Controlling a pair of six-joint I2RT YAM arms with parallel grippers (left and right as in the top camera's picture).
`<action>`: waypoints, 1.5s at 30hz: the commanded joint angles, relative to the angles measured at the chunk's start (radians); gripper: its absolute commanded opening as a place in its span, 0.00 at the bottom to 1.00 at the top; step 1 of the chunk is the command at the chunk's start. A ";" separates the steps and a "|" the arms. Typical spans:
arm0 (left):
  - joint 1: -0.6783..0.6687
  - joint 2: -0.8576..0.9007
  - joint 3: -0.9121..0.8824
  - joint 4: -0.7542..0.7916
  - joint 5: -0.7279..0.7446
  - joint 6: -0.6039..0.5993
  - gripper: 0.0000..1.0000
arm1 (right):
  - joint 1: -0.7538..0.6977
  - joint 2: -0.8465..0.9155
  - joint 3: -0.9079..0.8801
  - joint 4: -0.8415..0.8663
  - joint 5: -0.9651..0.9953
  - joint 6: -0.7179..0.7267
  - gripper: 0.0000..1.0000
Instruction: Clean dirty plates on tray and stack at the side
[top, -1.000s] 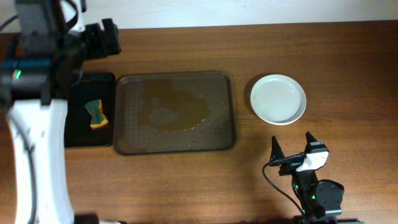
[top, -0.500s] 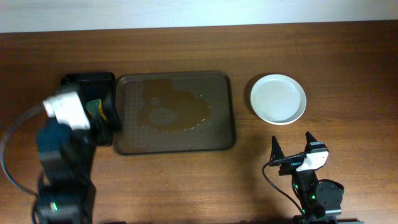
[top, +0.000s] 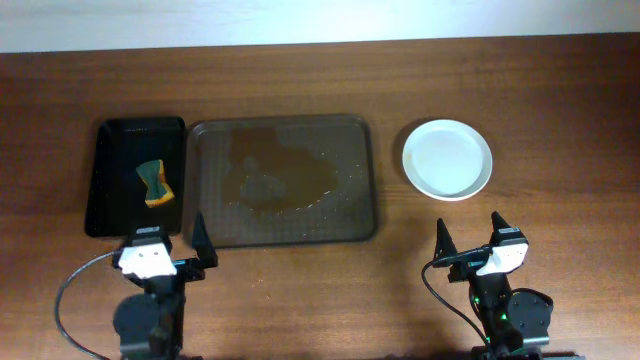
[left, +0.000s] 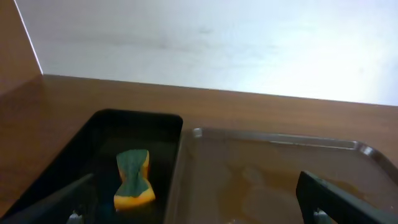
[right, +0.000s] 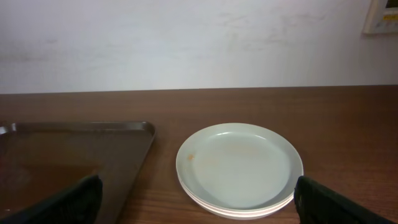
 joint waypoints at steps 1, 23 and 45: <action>0.005 -0.070 -0.097 0.079 -0.006 0.020 0.99 | 0.006 -0.007 -0.005 -0.004 -0.006 0.007 0.98; 0.019 -0.211 -0.178 0.003 -0.003 0.042 0.99 | 0.006 -0.007 -0.005 -0.004 -0.006 0.007 0.98; 0.019 -0.211 -0.178 0.003 -0.003 0.042 0.99 | 0.006 -0.007 -0.005 -0.004 -0.006 0.007 0.98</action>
